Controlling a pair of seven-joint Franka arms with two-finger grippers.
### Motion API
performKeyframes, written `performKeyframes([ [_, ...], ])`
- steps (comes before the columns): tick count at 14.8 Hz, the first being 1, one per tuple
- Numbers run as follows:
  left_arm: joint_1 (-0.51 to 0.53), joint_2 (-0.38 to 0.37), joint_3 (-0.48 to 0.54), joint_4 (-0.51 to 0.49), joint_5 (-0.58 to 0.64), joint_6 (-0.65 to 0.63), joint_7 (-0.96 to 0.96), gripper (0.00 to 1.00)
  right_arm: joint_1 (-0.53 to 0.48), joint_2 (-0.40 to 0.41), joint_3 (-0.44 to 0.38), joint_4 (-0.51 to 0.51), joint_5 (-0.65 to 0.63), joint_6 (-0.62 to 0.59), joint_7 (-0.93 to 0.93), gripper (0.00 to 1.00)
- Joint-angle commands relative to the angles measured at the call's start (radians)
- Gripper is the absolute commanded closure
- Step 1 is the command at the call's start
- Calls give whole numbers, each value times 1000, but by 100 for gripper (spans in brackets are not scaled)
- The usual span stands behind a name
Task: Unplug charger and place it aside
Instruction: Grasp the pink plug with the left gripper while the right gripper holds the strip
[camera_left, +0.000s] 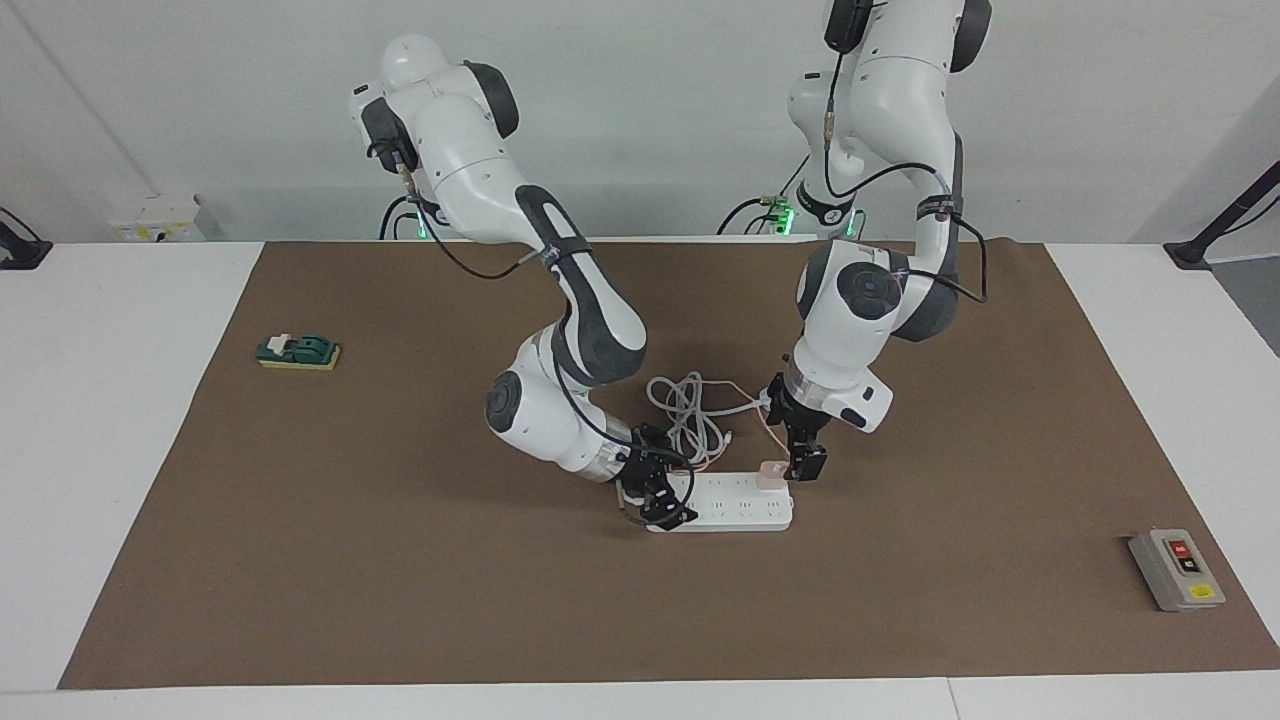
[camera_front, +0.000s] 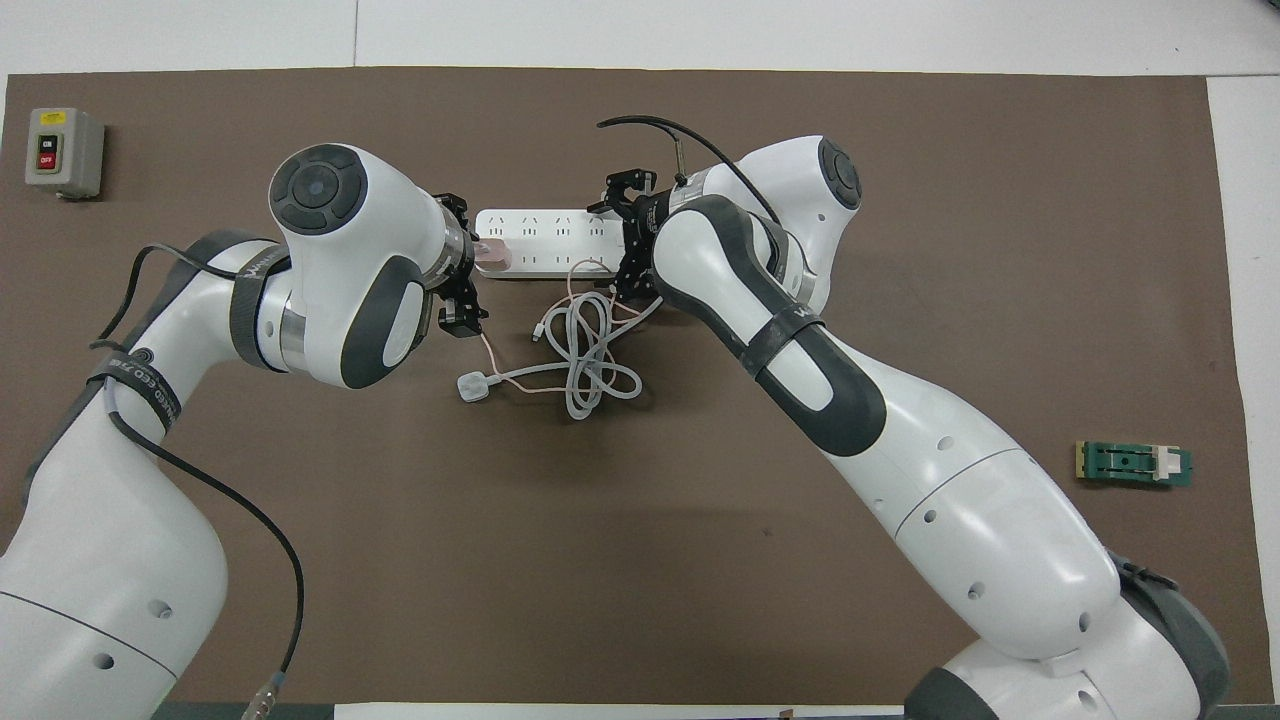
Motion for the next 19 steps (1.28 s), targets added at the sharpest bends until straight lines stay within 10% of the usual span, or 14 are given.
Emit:
performKeyframes([
  [1, -35, 56, 18, 54, 28, 11, -64, 0, -28, 53, 0, 78, 13, -48, 14, 0],
  [10, -34, 59, 20, 56, 55, 42, -73, 0, -13, 88, -2, 71, 7, 38, 5, 10],
  [13, -32, 61, 20, 53, 65, 59, -73, 60, -10, 88, -2, 66, 11, 53, 5, 16],
  [16, -32, 61, 20, 50, 65, 61, -75, 99, -10, 88, -2, 66, 14, 55, 2, 34],
  [19, -31, 59, 20, 51, 65, 61, -73, 100, -8, 88, 0, 63, 14, 82, 2, 34],
])
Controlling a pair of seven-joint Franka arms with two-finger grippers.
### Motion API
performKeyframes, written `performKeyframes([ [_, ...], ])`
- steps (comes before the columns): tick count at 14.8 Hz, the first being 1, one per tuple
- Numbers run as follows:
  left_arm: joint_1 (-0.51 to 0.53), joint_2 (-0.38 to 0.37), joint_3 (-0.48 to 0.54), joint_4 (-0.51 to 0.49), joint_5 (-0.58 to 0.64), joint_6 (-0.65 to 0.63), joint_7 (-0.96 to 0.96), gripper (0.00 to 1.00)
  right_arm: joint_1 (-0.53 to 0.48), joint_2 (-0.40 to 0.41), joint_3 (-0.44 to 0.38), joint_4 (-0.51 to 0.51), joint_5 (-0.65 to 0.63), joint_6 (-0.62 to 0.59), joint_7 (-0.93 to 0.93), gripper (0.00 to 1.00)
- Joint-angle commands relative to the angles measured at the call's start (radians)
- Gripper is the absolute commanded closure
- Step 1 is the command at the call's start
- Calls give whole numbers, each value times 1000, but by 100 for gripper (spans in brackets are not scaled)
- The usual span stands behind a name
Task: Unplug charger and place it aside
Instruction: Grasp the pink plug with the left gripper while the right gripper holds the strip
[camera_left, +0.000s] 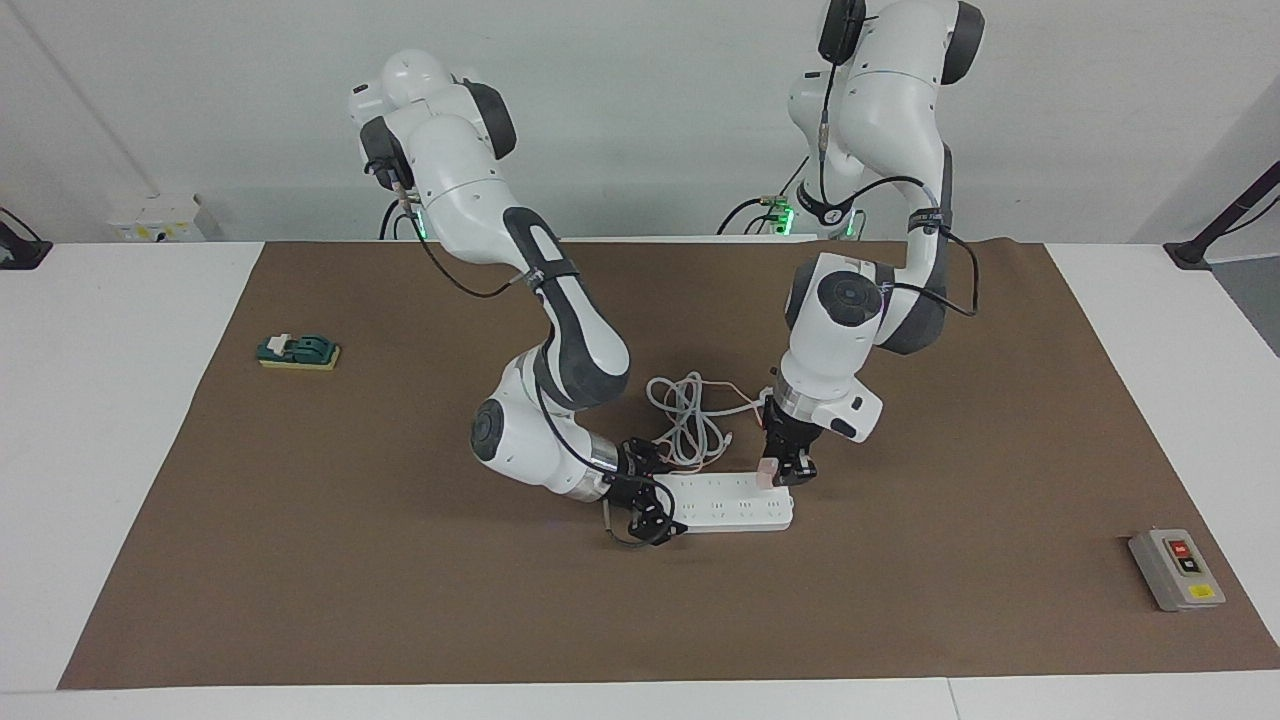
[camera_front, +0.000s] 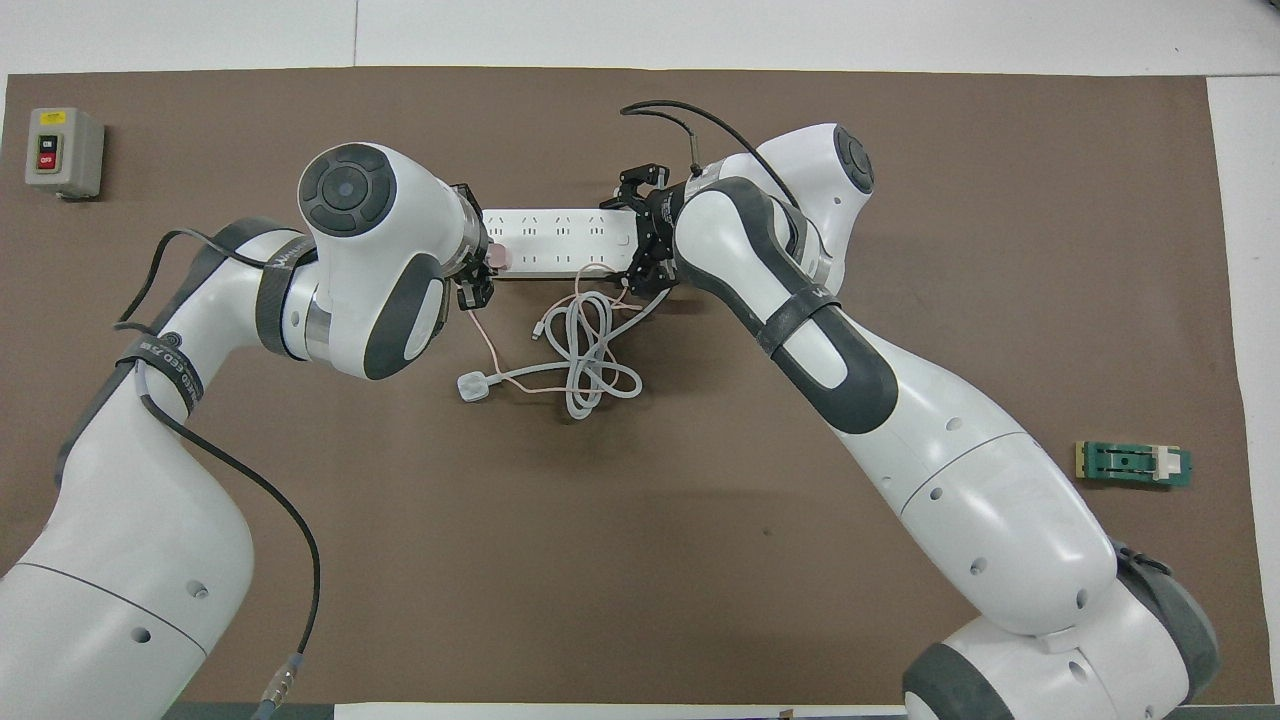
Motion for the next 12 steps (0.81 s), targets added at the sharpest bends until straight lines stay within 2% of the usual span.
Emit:
performKeyframes([
  [1, -3, 13, 4, 13, 13, -5, -22, 100, 12, 52, -1, 26, 10, 120, -11, 34],
  [5, 3, 31, 4, 63, 15, -26, -19, 100, 10, 52, -1, 26, 10, 120, -11, 34],
  [9, 21, 70, 22, 200, 23, -167, -6, 100, 12, 52, -1, 27, 10, 120, -11, 34],
  [12, 46, 59, 24, 249, 24, -239, 30, 100, 10, 52, -1, 27, 10, 120, -11, 34],
])
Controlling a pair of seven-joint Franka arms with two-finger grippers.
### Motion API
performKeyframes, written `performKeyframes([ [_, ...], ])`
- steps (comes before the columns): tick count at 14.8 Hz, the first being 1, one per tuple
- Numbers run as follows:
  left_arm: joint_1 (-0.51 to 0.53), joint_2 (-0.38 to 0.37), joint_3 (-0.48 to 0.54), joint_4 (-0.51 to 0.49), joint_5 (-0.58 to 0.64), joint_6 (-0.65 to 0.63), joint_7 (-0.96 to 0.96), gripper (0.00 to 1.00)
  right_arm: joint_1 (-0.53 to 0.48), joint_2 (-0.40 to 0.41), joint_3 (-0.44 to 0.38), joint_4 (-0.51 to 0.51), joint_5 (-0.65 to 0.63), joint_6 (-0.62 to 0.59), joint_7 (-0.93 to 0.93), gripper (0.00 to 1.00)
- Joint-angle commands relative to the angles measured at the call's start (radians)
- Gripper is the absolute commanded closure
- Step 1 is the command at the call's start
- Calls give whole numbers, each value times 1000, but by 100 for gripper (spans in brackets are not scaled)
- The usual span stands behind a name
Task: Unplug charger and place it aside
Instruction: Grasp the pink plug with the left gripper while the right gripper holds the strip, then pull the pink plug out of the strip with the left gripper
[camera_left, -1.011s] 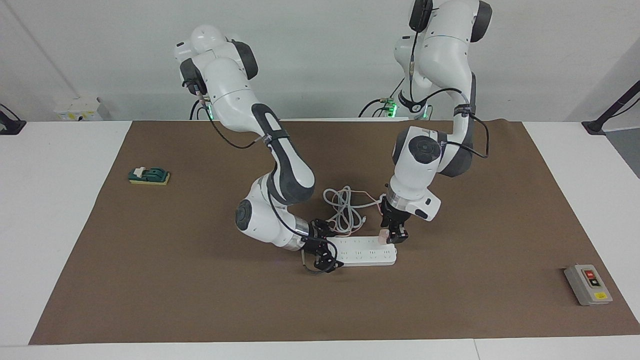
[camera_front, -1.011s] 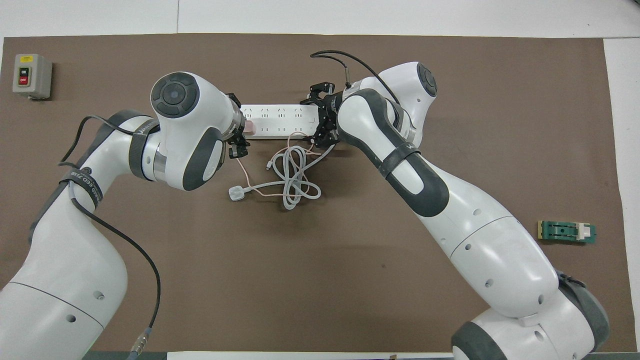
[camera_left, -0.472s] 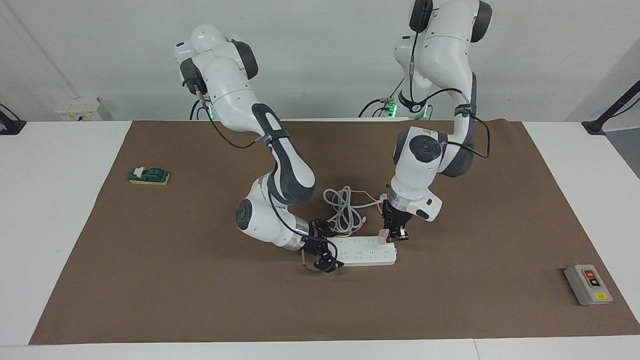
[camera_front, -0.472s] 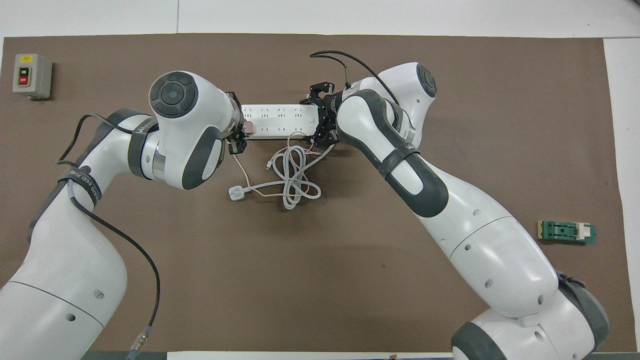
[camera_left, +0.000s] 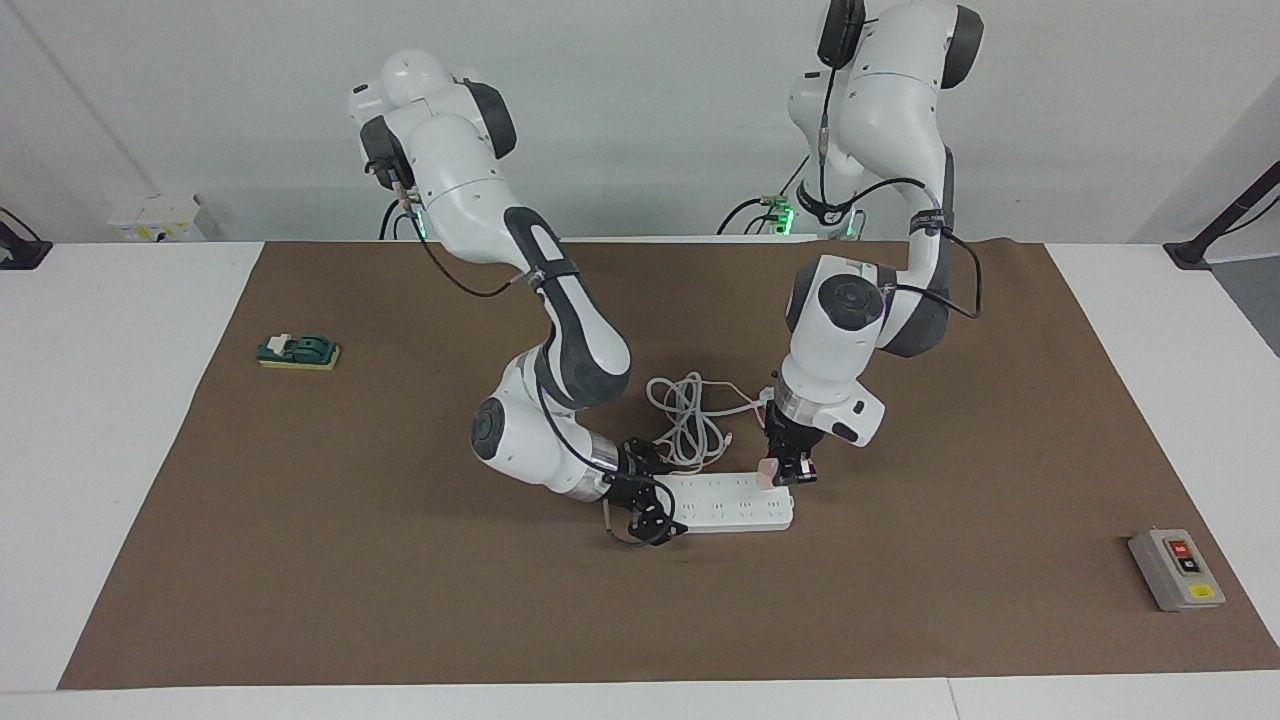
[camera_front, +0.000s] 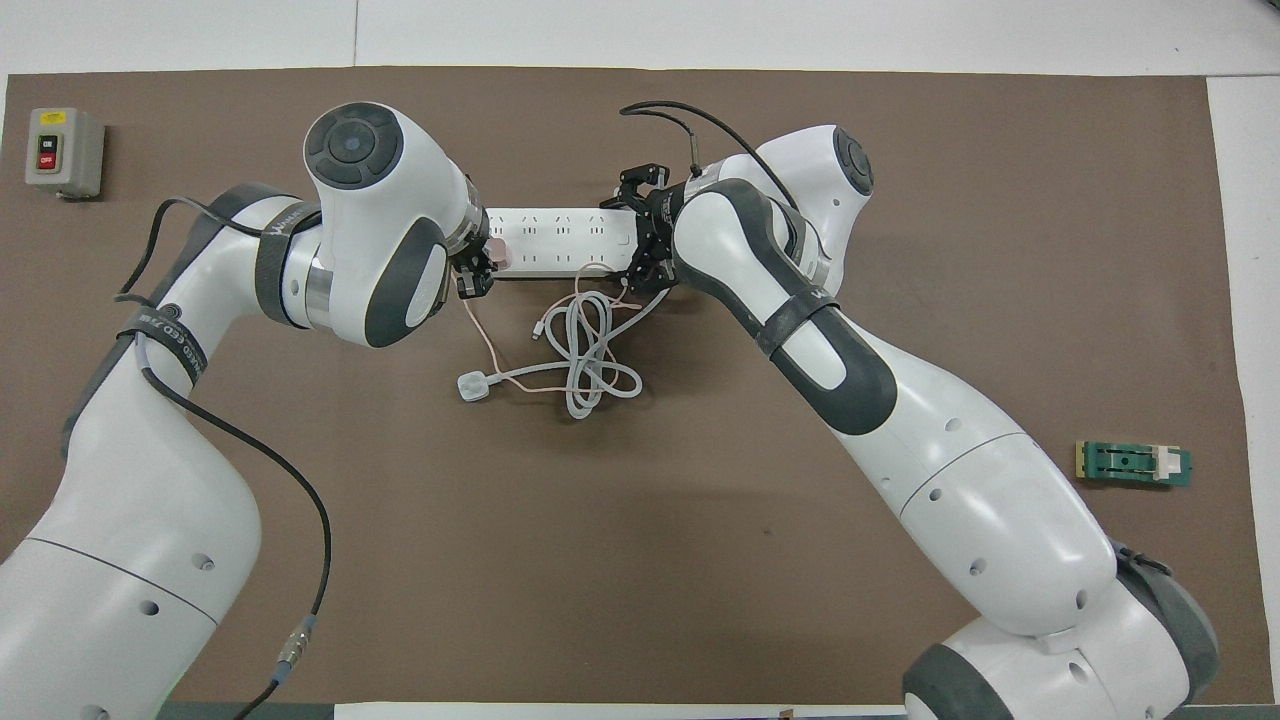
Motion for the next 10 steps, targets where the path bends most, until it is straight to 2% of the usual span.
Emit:
performKeyframes([
  [1, 53, -21, 26, 101, 33, -94, 52, 100, 10, 53, -1, 29, 11, 113, -13, 34],
  [4, 111, -119, 20, 92, 16, -156, 167, 100, 10, 53, -1, 30, 11, 113, -13, 34],
  [6, 145, -146, 14, 93, 12, -225, 229, 100, 10, 53, -1, 30, 10, 113, -13, 34],
  [8, 158, -192, 22, 81, 1, -305, 362, 100, 10, 53, -1, 29, 10, 113, -13, 34],
  [10, 216, -234, 20, 53, 0, -367, 521, 100, 10, 53, -1, 29, 10, 113, -13, 34],
])
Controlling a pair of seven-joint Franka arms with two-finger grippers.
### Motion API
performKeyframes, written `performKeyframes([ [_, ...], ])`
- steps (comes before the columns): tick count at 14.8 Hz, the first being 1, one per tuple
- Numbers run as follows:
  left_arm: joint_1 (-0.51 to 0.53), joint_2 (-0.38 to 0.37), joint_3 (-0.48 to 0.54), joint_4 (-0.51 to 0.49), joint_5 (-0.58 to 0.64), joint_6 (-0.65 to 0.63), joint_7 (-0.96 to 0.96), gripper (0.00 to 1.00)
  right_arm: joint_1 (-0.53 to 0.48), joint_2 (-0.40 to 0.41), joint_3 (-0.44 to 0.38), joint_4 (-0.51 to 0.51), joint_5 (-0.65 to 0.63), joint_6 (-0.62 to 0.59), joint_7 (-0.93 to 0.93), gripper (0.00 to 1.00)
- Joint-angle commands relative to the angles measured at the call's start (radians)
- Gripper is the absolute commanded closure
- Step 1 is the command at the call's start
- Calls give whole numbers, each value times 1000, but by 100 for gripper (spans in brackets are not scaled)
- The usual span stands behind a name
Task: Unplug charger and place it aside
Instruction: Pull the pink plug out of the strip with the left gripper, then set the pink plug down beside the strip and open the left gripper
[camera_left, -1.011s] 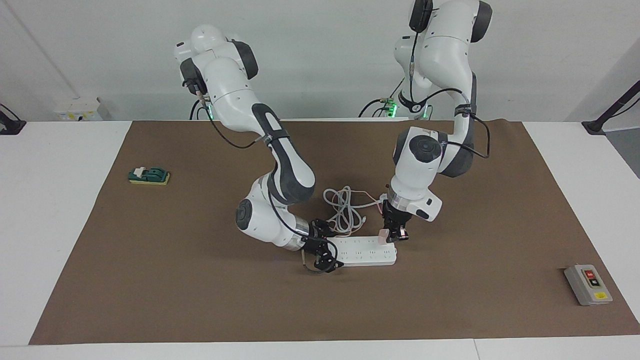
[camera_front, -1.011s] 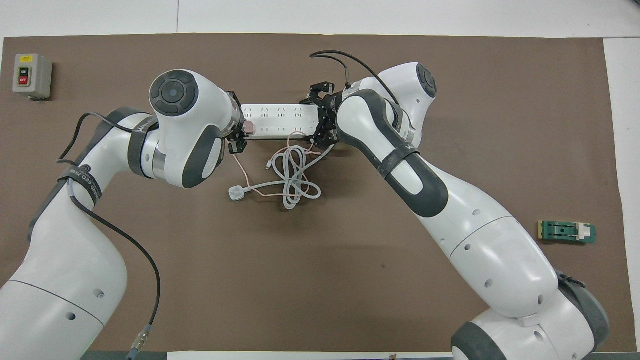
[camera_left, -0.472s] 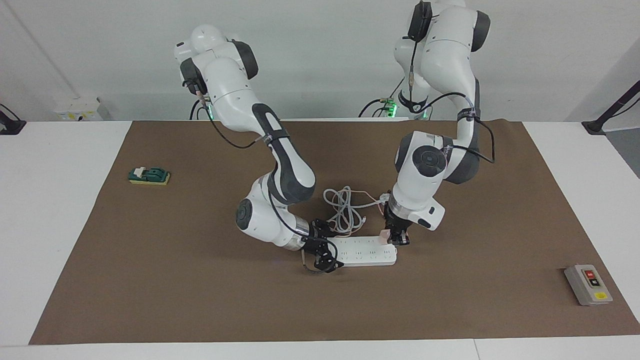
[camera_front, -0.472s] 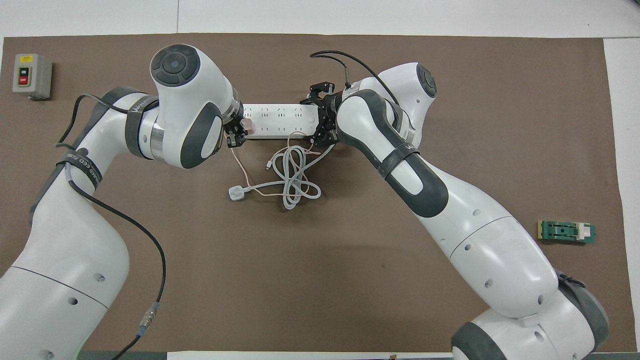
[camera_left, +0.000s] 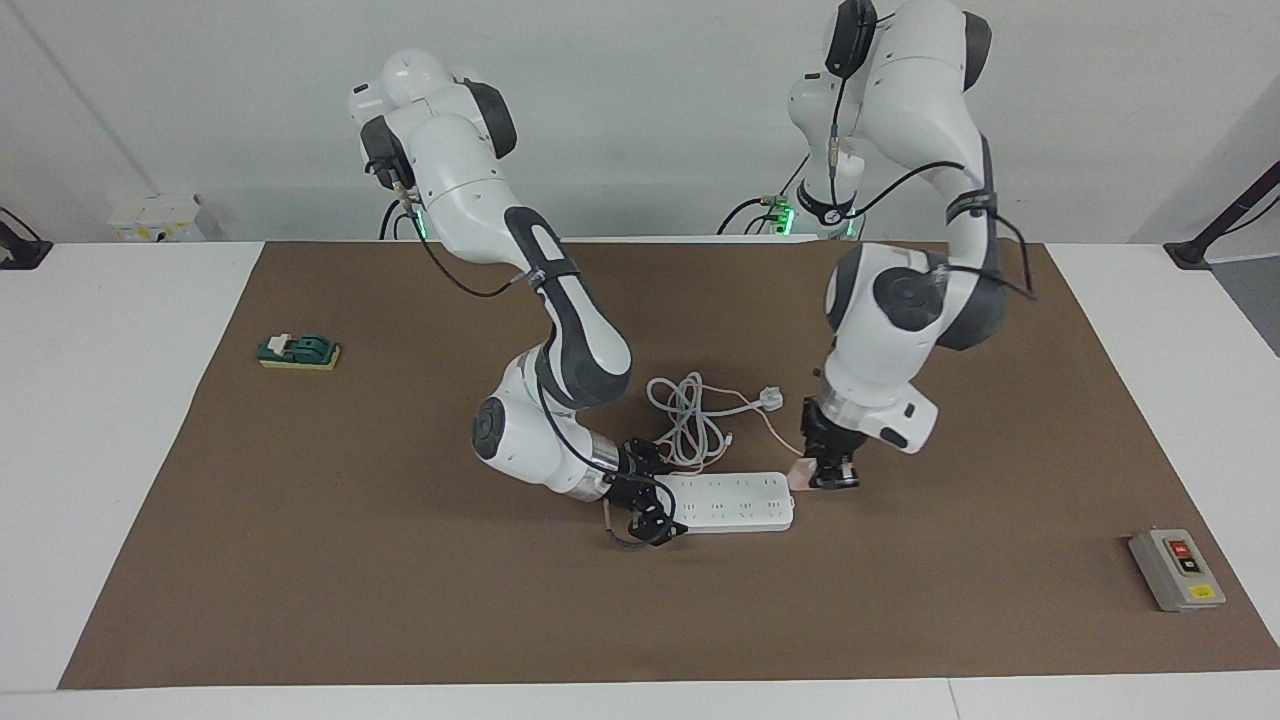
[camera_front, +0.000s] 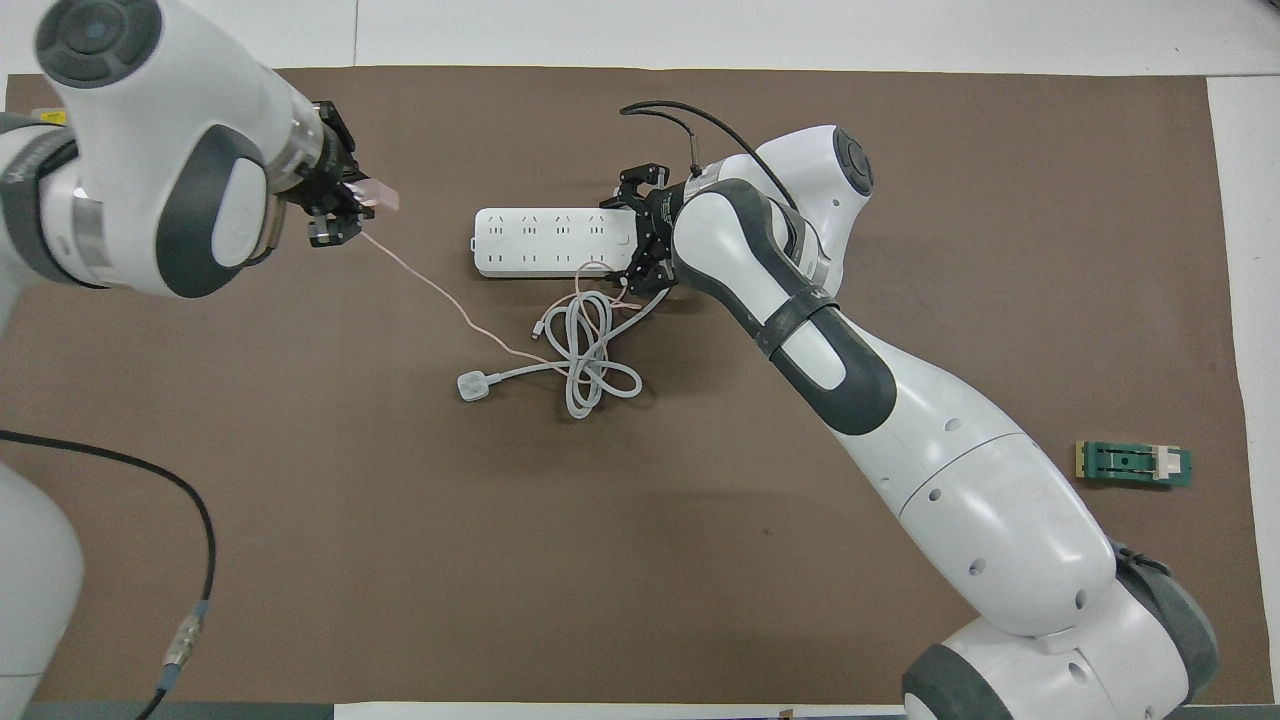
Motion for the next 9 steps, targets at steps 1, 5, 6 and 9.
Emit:
performKeyframes([
  [1, 71, -69, -2, -66, -5, -69, 206, 100, 9, 53, -1, 31, 9, 110, -16, 34],
  [5, 212, -124, -1, -132, -16, -94, 529, 100, 9, 53, -1, 31, 9, 110, -16, 33],
  [6, 229, -132, 1, -150, -16, -97, 618, 100, 9, 53, -1, 31, 9, 110, -16, 32],
  [9, 267, -181, 1, -268, -16, -9, 702, 100, 8, 37, -3, 37, 6, 89, -2, 0],
])
